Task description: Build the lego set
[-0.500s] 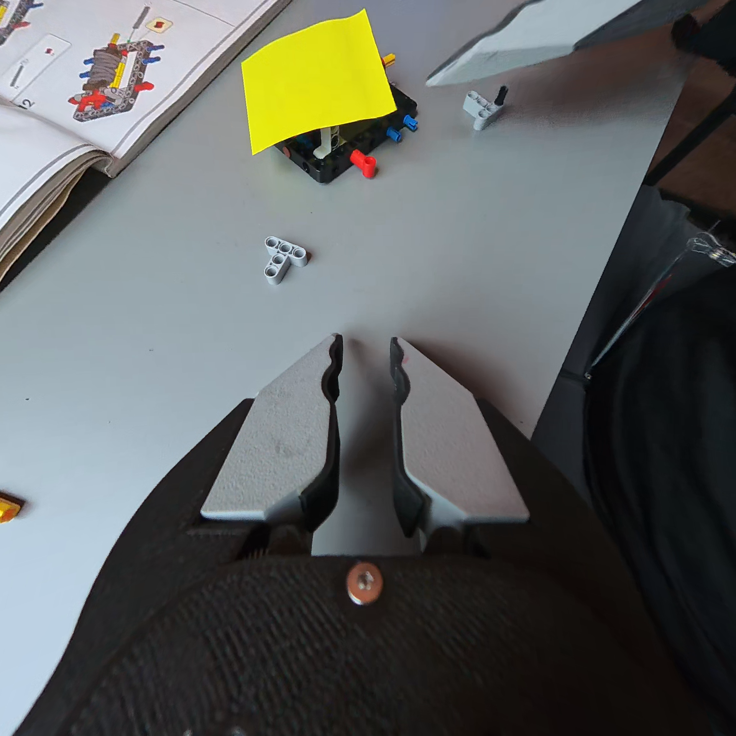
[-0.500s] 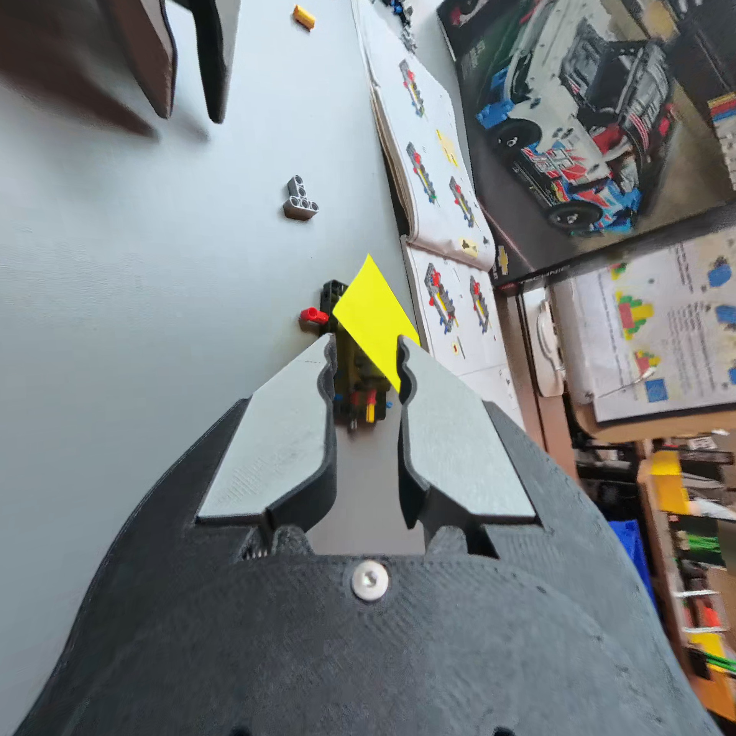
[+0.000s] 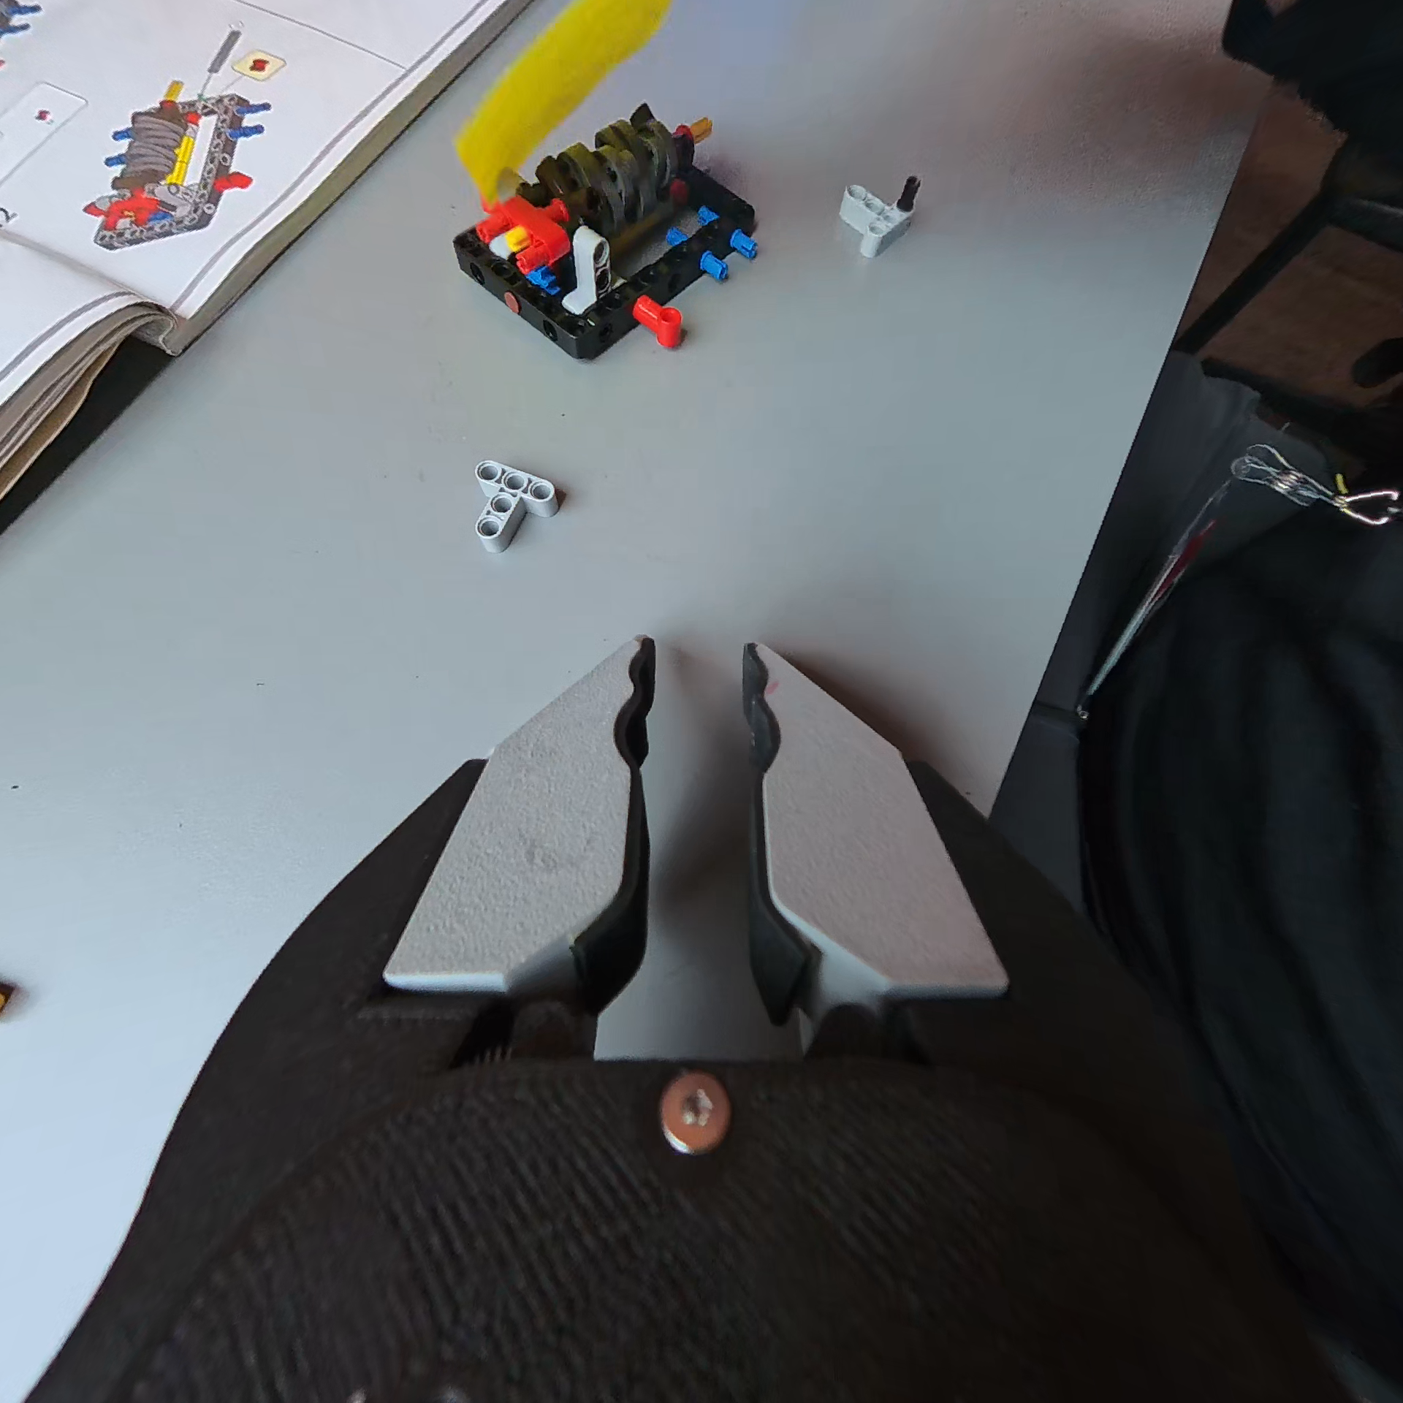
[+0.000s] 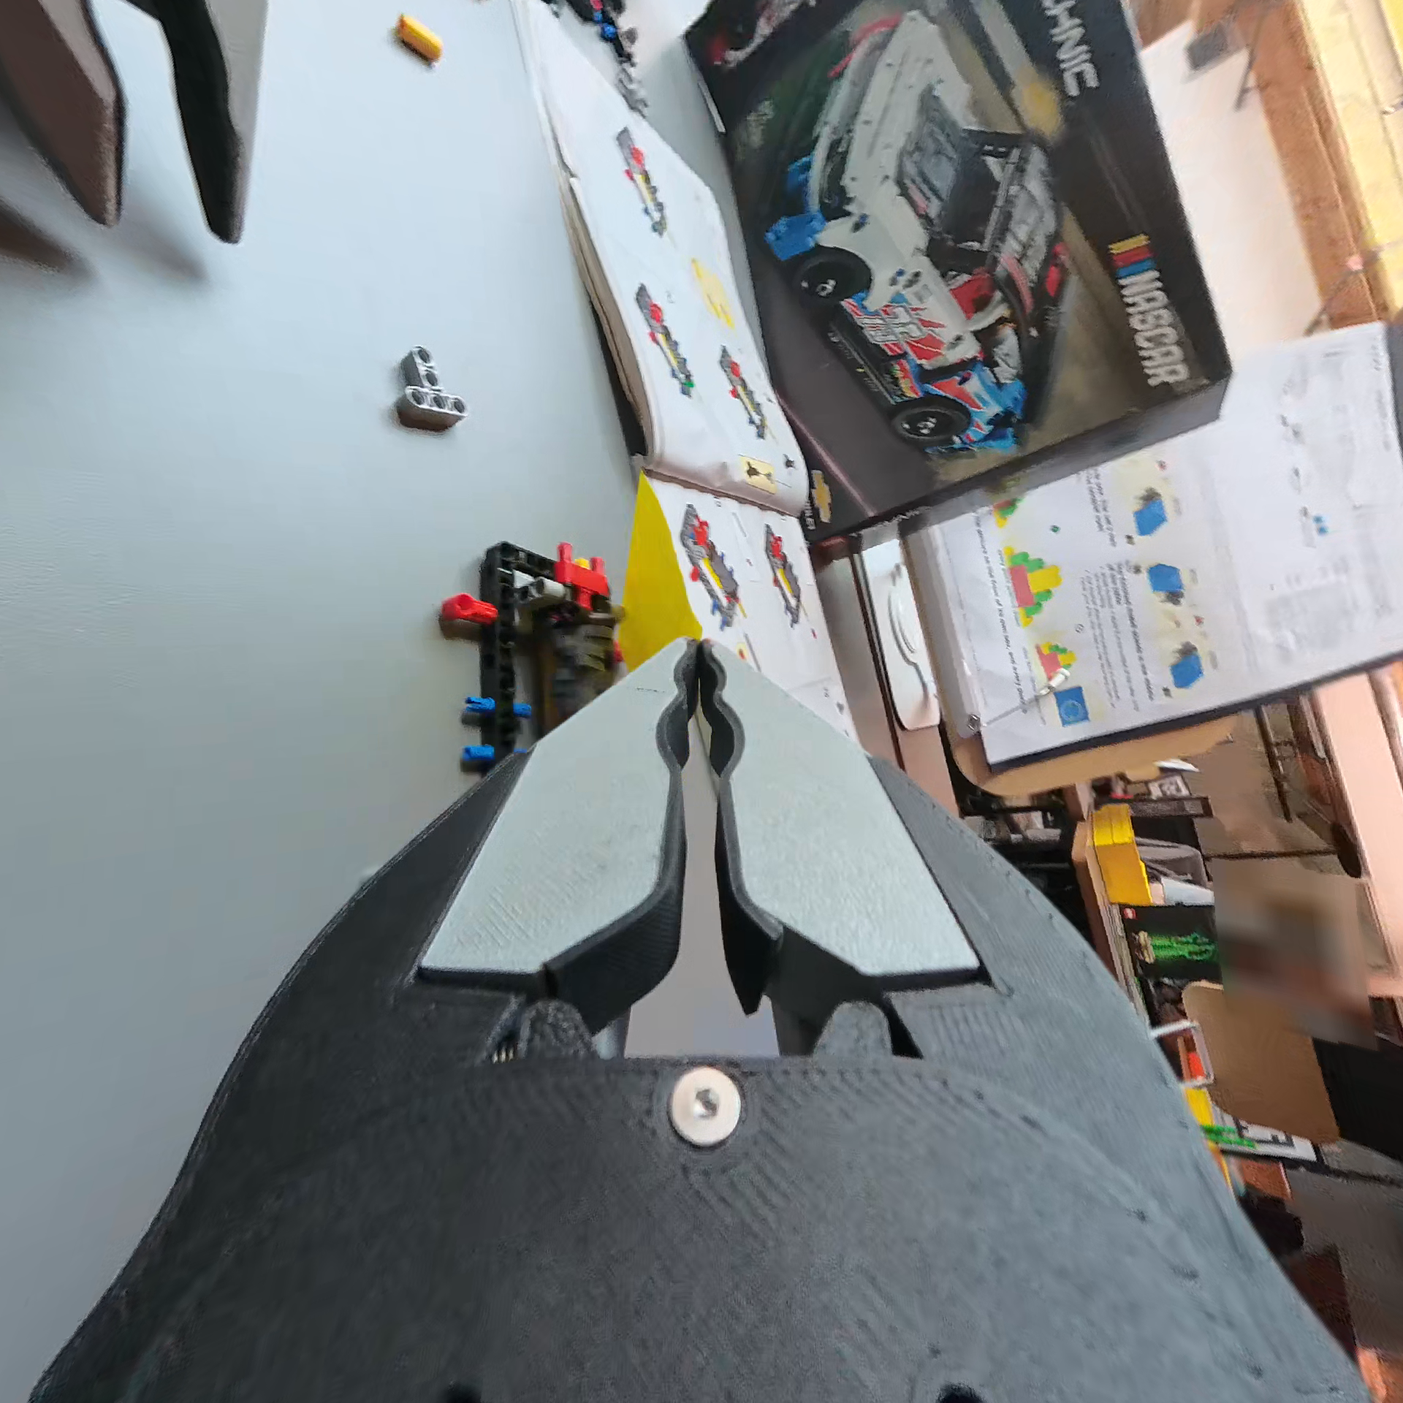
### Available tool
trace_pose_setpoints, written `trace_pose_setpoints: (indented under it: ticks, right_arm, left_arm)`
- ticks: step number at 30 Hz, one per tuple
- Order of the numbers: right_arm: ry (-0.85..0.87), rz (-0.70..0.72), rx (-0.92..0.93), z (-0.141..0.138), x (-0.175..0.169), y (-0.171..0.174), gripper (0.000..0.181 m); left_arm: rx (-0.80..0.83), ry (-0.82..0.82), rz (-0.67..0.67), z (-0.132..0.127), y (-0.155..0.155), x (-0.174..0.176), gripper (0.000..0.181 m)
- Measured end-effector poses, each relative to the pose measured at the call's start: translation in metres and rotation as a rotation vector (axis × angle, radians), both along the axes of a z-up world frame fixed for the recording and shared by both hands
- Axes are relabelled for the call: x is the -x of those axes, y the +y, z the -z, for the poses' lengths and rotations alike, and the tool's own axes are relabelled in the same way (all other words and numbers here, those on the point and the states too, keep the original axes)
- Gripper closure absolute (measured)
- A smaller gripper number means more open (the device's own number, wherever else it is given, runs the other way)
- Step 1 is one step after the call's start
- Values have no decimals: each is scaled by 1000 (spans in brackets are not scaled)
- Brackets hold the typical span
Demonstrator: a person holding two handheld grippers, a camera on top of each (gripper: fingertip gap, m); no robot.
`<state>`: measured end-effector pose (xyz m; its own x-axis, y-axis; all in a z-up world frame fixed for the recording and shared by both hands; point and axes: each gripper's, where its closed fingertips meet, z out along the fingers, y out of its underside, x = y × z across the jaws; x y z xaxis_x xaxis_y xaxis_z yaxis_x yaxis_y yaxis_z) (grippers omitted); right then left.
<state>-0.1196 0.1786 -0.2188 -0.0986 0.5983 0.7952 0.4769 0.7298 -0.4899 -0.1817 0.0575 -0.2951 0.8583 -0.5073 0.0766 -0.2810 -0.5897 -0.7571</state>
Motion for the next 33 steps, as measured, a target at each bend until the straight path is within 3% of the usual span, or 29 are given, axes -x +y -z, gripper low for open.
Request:
trace_pose_setpoints:
  ticks: [7, 21, 26, 33]
  right_arm:
    - [101, 134, 50, -31, -55, 30, 181]
    - [113, 506, 40, -51, -201, 124, 181]
    - [101, 581, 54, -46, -227, 141, 181]
    - [67, 621, 171, -23, -235, 148, 181]
  left_arm:
    - [14, -7, -1, 1, 0, 0, 161]
    - [24, 6, 2, 3, 0, 0, 162]
    - [28, 1, 3, 4, 0, 0, 162]
    - [36, -4, 7, 4, 0, -1, 162]
